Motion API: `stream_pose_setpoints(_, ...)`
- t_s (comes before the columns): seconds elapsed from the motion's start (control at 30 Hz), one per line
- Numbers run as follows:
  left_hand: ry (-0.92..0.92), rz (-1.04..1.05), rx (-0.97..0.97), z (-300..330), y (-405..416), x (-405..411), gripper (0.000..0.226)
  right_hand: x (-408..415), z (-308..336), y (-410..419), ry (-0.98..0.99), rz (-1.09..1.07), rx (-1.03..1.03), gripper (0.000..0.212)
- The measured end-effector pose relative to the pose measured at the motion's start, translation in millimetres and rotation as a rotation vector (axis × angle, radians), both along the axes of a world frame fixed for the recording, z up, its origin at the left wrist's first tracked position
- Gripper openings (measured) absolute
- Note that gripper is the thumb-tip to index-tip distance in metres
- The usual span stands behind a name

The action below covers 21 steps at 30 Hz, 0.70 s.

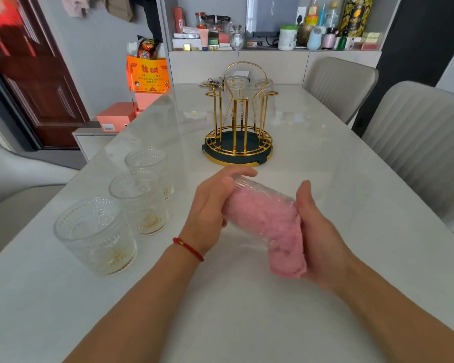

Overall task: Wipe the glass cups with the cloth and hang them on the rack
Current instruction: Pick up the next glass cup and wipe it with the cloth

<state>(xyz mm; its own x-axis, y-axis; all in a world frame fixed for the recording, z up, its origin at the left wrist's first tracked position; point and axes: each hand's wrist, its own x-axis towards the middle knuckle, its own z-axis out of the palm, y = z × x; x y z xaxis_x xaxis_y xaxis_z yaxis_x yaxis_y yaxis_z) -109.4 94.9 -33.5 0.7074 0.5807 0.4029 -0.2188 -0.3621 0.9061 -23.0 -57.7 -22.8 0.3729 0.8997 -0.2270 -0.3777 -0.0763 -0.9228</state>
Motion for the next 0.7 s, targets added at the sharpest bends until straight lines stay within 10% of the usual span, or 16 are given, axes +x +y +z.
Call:
stream_pose_setpoints(0.1, 0.232, -0.113, -0.404, 8, 3, -1, 0.049, 9, 10, 1, -1.096, 0.063, -0.117, 0.093)
stream_pose_setpoints(0.17, 0.275, 0.006, -0.442, 10, 3, 2, 0.049, 14, 10, 3, -1.339, 0.203, -0.126, 0.090)
stream_pose_setpoints(0.4, -0.339, 0.137, 0.216, -6, 7, -1, 0.044, -4, 10, 10, 0.242, 0.080, 0.023, 0.083)
stream_pose_setpoints(0.5, -0.260, 0.059, 0.235, -8, 9, 1, 0.048, -3, 8, 10, 0.303, 0.088, 0.076, 0.086)
stream_pose_setpoints(0.57, -0.092, -0.002, 0.085, -4, 8, 1, 0.043, 6, 4, 7, 0.031, 0.021, -0.006, 0.091)
stream_pose_setpoints(0.7, 0.346, -0.018, -0.318, 11, 1, 4, 0.037, 9, 2, -1, -1.175, 0.096, -0.054, 0.079)
